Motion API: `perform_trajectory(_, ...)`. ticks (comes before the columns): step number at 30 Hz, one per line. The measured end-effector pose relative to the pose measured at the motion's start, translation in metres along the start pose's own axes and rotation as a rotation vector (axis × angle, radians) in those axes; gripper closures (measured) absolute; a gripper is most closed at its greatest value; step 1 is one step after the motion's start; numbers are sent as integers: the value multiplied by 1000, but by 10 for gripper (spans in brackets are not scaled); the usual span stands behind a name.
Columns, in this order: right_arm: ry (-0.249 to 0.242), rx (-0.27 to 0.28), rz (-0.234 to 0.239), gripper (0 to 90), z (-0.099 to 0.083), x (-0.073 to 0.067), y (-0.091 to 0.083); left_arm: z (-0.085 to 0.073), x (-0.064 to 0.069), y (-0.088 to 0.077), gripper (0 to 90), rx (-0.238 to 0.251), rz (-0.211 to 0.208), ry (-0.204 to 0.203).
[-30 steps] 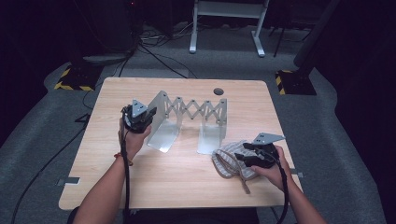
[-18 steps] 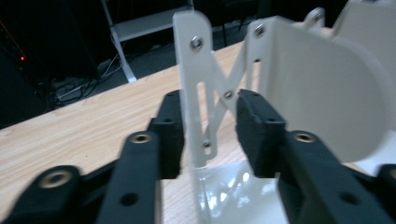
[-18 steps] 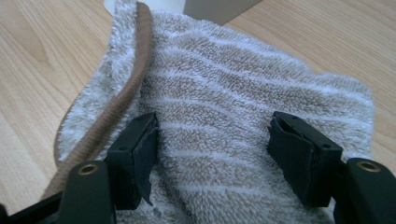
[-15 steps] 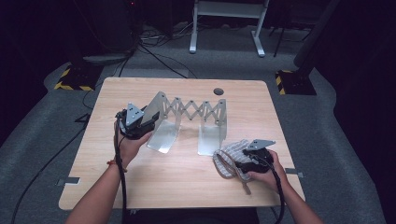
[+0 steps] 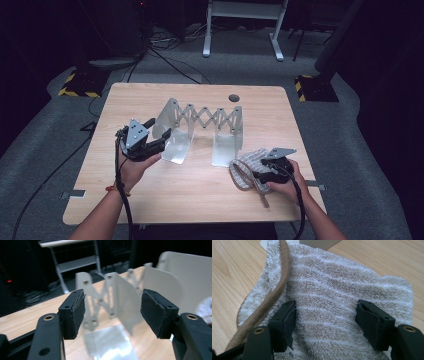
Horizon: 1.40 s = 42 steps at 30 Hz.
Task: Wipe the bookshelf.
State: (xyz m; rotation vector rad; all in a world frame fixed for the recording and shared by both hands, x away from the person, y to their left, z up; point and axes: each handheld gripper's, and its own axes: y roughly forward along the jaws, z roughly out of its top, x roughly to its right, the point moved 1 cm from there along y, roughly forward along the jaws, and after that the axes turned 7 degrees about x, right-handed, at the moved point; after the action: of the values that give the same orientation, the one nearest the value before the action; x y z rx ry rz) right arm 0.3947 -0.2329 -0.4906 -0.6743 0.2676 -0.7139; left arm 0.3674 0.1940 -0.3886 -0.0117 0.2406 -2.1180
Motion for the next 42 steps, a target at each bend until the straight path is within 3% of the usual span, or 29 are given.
perform_trajectory(3, 3, -2, -5, 334, 0, 1, 0, -1, 13, -4, 373, -10, -45, 19)
perform_trajectory(7, 9, 1, -7, 333, -1, 3, -1, -9, 27, 1, 382, -48, -96, 8)
perform_trajectory(12, 13, 0, -8, 334, -1, 6, -1, -21, 48, 35, 409, -136, -122, 31)
perform_trajectory(16, 20, 3, -9, 334, -2, 8, -1, -26, 54, 65, 419, -179, -89, 21)
perform_trajectory(19, 20, 7, -12, 334, -3, 9, -2, -29, 50, 84, 421, -193, -29, 10)
perform_trajectory(20, 21, 7, -12, 335, -3, 10, -2, -30, 45, 90, 421, -196, -12, -18)
perform_trajectory(22, 28, 9, -19, 335, -5, 13, -3, -30, 40, 98, 423, -201, -6, -56)
perform_trajectory(28, 52, 13, -45, 338, -8, 23, -8, -22, 36, 116, 471, -177, 18, -81)
perform_trajectory(31, 60, 11, -58, 338, -9, 27, -9, -17, 34, 123, 538, -168, 25, -79)
perform_trajectory(35, 64, 13, -62, 338, -10, 30, -9, -15, 27, 128, 706, -152, 42, -97)
perform_trajectory(38, 69, 14, -67, 338, -10, 32, -10, -15, 23, 128, 801, -149, 67, -82)
perform_trajectory(42, 72, 15, -73, 338, -11, 34, -11, -17, 17, 126, 877, -147, 54, -90)
